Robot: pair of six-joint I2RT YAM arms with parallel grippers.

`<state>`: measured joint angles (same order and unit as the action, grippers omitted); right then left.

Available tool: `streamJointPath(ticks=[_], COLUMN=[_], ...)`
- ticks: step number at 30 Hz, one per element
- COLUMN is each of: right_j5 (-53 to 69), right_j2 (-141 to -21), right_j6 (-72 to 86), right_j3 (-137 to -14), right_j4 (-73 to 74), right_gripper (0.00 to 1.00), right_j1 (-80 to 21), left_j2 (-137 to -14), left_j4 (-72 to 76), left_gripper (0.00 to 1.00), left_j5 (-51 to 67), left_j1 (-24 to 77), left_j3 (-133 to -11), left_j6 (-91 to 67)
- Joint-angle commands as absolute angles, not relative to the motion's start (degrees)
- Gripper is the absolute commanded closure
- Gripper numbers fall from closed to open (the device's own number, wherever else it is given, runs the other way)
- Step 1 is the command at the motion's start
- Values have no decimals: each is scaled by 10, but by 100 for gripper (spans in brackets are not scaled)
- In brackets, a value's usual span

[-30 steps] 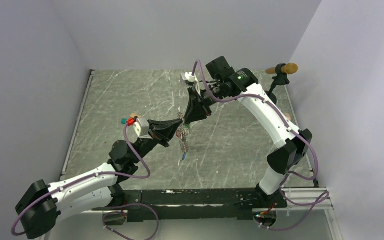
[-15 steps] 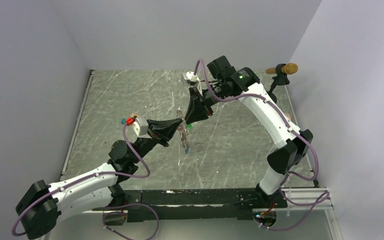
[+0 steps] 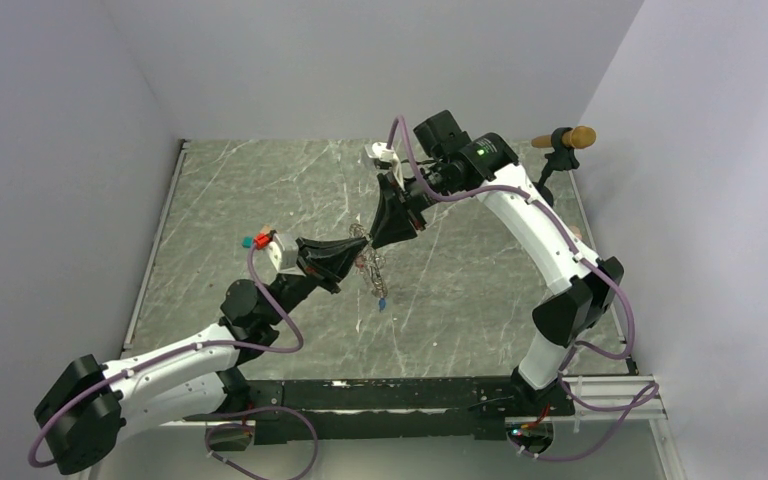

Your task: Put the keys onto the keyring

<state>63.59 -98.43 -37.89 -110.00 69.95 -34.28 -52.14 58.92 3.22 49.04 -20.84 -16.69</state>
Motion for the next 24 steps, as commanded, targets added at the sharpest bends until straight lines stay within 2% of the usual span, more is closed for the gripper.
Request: streamJointPath(ticks=[1,5,10,14,15,21,22,24], right_j5=[655,652,662,668,666,648,643,625], right_j2=[-986,-986,-987,-988,-989,-985,-985,-982], right_j6=[-379,-381,-391,-401,-403,-419,-420,-423], right_j3=[-1125,-1129,-1127,-1127,-1127,-1130,-1130,-1130], right_j4=[693,697,703,708,710,722,724,727], right_gripper=[68,68,85,95,100,100,100,100], right_j1=[-345,-343,-344,-344,-345,-345,-345,-345], left_j2=[-521,-519,-517,-519,-519,-509,-503,-486], left_j4=[638,638,636,636,636,610,597,565], left_gripper=[100,100,100,100,100,100,95,78], left_j5=[46,44,42,42,42,44,47,56], left_j1=[489,488,488,488,488,485,483,478], left_j3=[-215,-213,-212,-213,-212,-212,-212,-214], left_j6=[-181,-182,-180,-181,-181,-182,-181,-178])
